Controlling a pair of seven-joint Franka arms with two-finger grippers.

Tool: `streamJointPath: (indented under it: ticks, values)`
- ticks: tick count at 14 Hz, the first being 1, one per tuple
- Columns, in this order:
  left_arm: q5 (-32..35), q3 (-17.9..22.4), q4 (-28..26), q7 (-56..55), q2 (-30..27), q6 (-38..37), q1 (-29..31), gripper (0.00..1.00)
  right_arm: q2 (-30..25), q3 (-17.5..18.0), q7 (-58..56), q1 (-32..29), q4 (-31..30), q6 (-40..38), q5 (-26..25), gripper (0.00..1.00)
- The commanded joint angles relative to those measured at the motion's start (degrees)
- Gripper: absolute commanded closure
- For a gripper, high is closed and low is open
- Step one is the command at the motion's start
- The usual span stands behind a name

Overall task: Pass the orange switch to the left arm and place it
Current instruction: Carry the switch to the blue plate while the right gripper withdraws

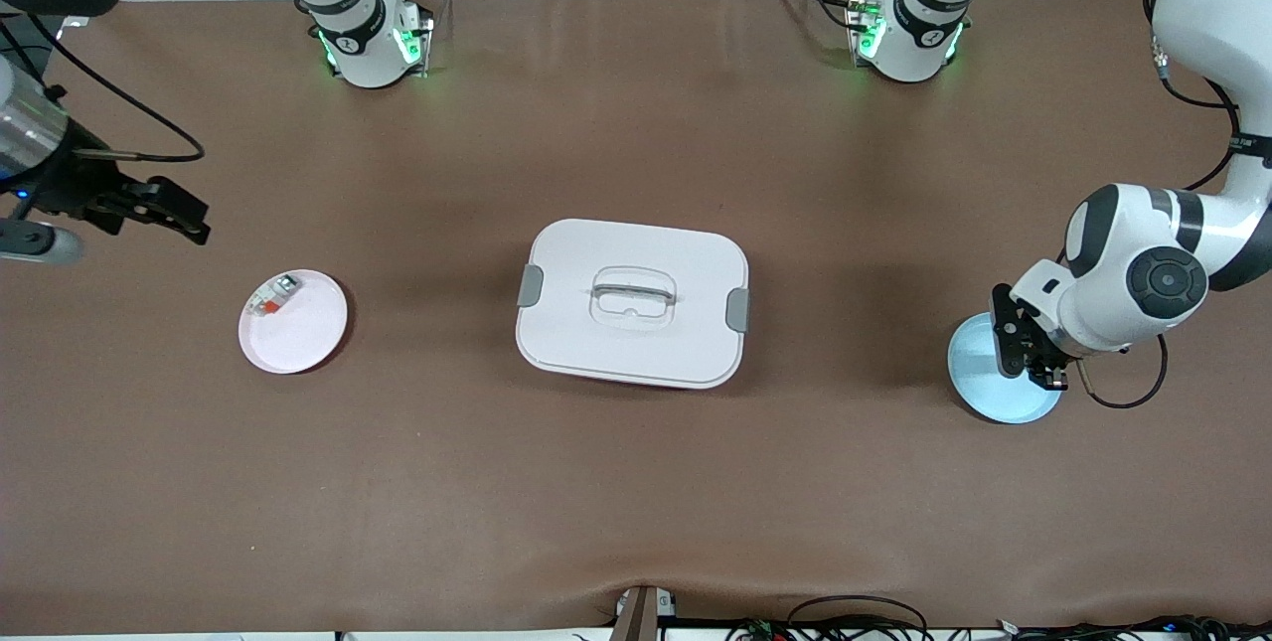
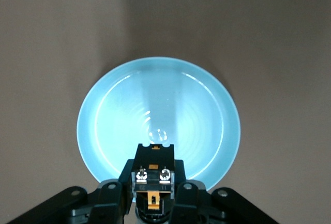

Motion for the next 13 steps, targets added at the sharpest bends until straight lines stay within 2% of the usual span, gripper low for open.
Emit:
streamJointPath:
  ticks: [1,3,5,7,10,13]
  values:
    - [1.64,-0.22,0.76,0.62,2.55,3.07,0.82,1.0,0.29,1.11,-0.18,-1.56,2.61,-0.79,0.06,0.0]
    - [1.38,-0.14,0.93,-0.7,3.25,3.69,0.91,1.0,0.64,1.2,-0.18,-1.21,2.61,-0.79,0.06,0.0]
    - [2.42,0.13,0.67,-7.8,4.05,4.13,0.29,1.0,0.9,1.37,-0.09,-0.95,2.61,-1.14,0.67,0.0]
    - [7.51,0.13,0.14,-11.6,4.49,4.13,0.64,1.0,0.9,1.37,-0.18,-0.86,2.44,-1.41,1.29,0.0]
    - [9.46,0.13,-0.12,-12.67,5.98,5.79,0.91,1.0,0.73,1.2,-0.27,-1.39,2.61,-5.96,1.29,0.0]
    - [9.55,0.13,-0.12,-12.67,7.82,7.82,0.82,1.0,0.64,1.46,-0.27,-2.52,2.61,-6.51,1.37,0.0]
